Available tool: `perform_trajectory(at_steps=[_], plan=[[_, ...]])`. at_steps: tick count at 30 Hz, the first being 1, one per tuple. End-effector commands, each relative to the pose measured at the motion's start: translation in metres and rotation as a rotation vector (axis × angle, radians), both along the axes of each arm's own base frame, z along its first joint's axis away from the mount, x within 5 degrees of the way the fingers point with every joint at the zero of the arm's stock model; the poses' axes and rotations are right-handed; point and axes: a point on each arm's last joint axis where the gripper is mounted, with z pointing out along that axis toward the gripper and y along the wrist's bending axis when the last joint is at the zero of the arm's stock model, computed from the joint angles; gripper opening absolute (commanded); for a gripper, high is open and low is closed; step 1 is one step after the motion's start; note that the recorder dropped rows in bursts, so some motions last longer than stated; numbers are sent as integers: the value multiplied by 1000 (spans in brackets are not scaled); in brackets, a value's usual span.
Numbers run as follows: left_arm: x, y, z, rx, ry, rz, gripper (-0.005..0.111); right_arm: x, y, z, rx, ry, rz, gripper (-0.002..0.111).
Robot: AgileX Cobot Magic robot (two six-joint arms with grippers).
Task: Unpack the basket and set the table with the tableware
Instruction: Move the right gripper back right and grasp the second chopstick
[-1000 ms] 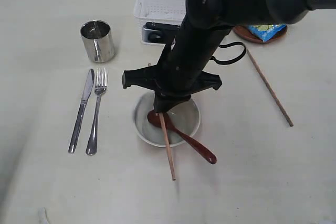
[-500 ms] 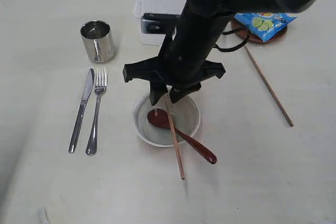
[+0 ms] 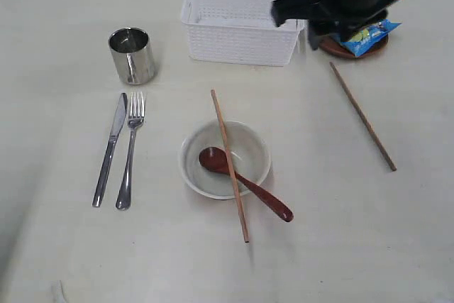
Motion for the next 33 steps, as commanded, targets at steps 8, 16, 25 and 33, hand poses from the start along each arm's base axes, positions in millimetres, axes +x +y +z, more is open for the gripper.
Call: perform_trajectory(at_steps=[8,16,25,33], plan=[[0,0,0,-6,-6,-1,0,46,-128,-87,135,81,-229,41],[0,0,0,-6,-6,-1,0,59,-120,-163,194,221,-173,41],[0,0,0,-6,-6,-1,0,59,-119,-200,162,296,-165,17],[0,0,0,-6,-6,-1,0,52,-102,-194,-14,312,-128,-1]])
